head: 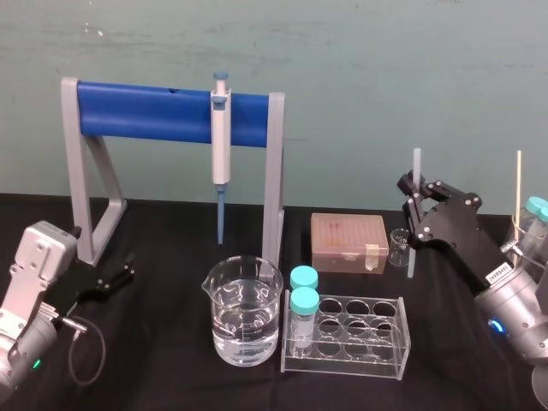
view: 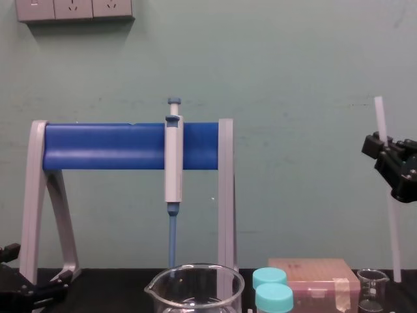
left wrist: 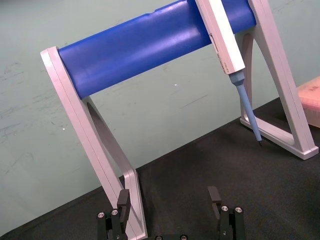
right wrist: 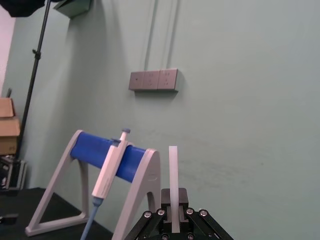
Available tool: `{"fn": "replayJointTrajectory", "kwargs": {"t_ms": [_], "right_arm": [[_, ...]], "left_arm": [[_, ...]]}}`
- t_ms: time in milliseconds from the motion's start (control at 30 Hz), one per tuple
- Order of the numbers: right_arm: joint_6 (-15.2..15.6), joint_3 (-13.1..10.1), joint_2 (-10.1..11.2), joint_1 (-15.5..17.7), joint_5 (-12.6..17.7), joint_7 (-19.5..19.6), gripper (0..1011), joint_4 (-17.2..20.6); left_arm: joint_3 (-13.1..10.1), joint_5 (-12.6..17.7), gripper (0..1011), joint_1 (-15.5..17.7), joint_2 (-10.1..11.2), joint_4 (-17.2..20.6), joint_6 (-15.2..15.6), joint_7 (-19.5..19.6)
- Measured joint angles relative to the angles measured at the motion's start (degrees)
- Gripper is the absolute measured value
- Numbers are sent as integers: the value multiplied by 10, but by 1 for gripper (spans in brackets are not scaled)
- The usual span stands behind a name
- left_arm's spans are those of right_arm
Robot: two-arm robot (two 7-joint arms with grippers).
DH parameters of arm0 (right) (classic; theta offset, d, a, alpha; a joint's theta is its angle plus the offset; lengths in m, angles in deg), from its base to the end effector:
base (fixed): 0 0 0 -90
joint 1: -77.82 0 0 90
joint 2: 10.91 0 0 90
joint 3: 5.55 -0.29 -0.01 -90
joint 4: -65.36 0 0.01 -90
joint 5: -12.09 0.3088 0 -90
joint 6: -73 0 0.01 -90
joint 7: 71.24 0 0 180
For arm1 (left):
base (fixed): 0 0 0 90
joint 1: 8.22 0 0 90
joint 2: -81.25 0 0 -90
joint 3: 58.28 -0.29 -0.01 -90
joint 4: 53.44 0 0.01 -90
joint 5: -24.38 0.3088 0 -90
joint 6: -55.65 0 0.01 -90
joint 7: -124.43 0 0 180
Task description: Pick up the stirring rod with one hand, then place it down.
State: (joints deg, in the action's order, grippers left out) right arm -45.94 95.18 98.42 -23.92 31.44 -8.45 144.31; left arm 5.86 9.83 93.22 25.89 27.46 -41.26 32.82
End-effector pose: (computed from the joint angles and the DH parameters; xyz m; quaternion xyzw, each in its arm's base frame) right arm 0.3810 -0.0631 -0.2838 0.1199 -0.1971 -0.4576 0.8587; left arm 0.3581 0.0827 -0.3022 0.1414 -0.1325 0.5799 0.7913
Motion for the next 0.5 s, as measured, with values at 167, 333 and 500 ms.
{"fn": "replayJointTrajectory", "kwargs": {"t_ms": [167, 333, 500], "right_arm": [[-13, -11, -10, 5, -5, 3, 75, -2], [-13, -18, -15, 9, -13, 7, 75, 0], [-8, -23, -19, 14, -18, 8, 75, 6]], "left_arm": [[0, 0, 1000, 0, 0, 0, 0, 0], [0, 0, 1000, 0, 0, 0, 0, 0], [0, 0, 1000, 0, 0, 0, 0, 0]]}}
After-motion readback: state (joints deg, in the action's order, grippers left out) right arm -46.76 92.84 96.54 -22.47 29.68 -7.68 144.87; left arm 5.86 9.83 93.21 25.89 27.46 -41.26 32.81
